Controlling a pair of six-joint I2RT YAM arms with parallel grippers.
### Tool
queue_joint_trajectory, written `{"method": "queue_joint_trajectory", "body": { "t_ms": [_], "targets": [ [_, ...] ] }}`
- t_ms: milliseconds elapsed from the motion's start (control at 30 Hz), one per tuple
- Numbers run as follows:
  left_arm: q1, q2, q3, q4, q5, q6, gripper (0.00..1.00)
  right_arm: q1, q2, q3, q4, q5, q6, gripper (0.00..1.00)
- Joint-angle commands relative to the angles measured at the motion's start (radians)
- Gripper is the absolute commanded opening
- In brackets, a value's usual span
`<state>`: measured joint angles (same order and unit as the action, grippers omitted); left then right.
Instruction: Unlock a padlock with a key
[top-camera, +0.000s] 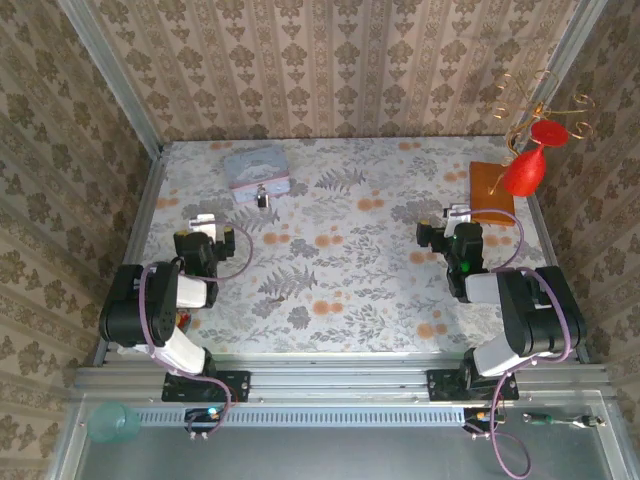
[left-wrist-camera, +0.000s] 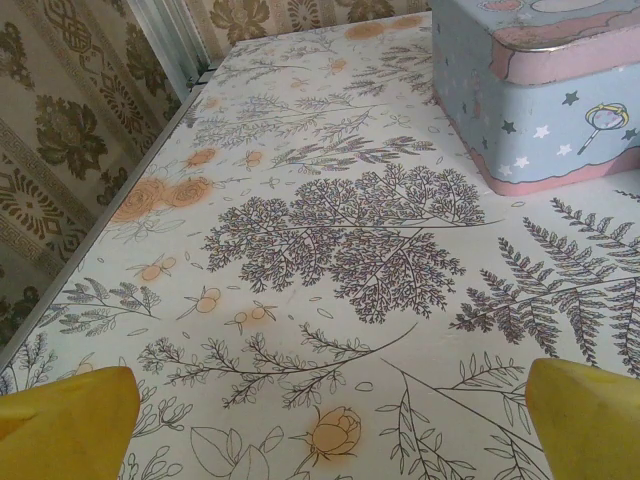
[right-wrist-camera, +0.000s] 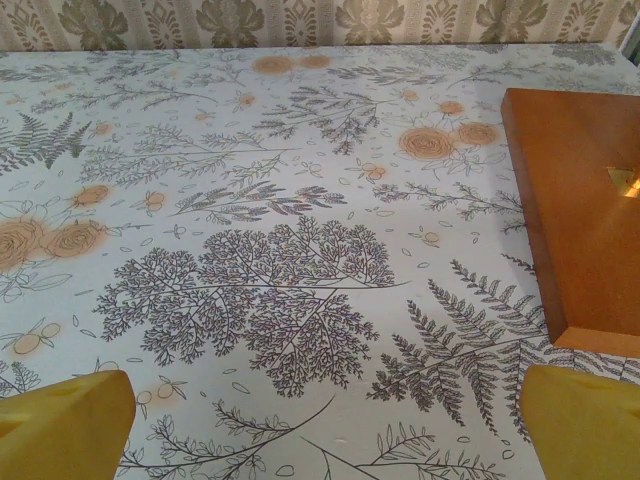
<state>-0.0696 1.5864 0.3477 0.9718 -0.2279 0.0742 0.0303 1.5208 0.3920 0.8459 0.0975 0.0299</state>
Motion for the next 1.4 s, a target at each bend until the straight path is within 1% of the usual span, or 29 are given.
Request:
{"method": "queue_joint_trajectory", "body": {
  "t_ms": [0,1267,1367],
  "targets": [
    [0.005,-0.024,0.022,0.002,0.015,-0.016,1.00,-0.004,0.006,0.018,0.001,0.010,0.004,1.00],
    [0.006,-0.025,0.022,0.002,0.016,-0.018,1.00,-0.004,0.006,0.017,0.003,0.010,0.004,1.00],
    [0.003,-0.025,0.017,0.011,0.018,-0.011,1.00,0.005,0.002,0.010,0.010,-0.025,-0.022,1.00]
  ]
}}
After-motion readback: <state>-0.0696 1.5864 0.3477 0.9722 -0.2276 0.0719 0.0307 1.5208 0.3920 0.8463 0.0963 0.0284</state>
